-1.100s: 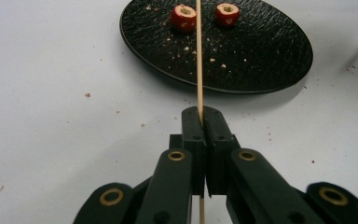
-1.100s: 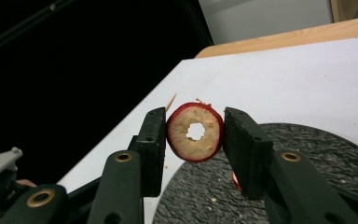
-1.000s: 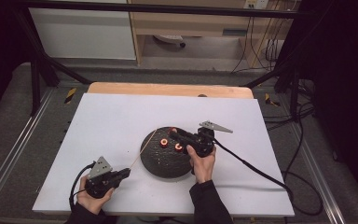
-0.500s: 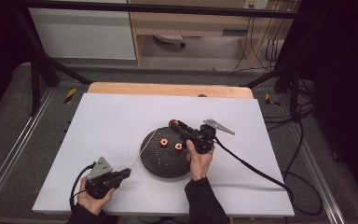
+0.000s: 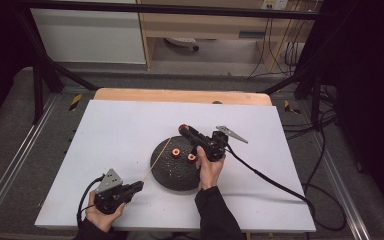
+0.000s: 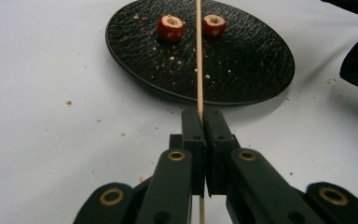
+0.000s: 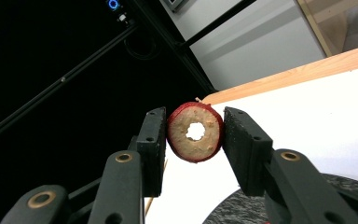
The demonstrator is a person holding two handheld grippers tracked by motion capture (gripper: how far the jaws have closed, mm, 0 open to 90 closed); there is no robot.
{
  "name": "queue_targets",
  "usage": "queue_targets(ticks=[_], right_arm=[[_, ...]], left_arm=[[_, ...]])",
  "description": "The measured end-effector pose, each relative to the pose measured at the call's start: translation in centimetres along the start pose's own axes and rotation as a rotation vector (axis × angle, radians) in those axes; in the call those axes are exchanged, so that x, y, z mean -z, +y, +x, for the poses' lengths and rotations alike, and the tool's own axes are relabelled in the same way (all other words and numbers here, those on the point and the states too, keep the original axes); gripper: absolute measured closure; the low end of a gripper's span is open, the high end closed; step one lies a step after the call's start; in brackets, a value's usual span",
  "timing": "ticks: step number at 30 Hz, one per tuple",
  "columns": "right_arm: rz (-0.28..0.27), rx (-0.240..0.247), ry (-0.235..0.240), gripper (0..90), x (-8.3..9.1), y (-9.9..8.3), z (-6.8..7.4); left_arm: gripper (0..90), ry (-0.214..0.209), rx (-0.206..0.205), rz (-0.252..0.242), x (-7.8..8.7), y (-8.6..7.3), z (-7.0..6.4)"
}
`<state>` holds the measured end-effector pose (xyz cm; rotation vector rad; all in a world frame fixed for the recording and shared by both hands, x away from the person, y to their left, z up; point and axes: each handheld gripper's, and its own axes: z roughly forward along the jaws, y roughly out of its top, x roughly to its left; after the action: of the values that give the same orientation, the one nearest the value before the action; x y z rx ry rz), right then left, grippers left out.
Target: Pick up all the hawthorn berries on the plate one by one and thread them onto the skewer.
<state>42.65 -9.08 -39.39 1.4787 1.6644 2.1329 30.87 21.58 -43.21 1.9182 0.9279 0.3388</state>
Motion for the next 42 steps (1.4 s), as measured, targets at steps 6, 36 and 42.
queue_targets(ticks=[6, 36, 42], right_arm=[[-0.022, -0.009, -0.002, 60.8, -0.3, -0.2, -0.2], [-0.071, 0.014, 0.025, 60.9, -0.5, -1.5, -0.1], [-0.080, 0.027, 0.025, 61.0, -0.5, -1.9, 0.0]], left_arm=[[88.2, -0.008, 0.013, -0.007, -0.4, 0.1, -0.6], [88.4, -0.029, 0.088, -0.031, -1.6, 0.7, -2.1], [88.4, -0.009, 0.117, -0.032, -1.7, 0.8, -2.8]])
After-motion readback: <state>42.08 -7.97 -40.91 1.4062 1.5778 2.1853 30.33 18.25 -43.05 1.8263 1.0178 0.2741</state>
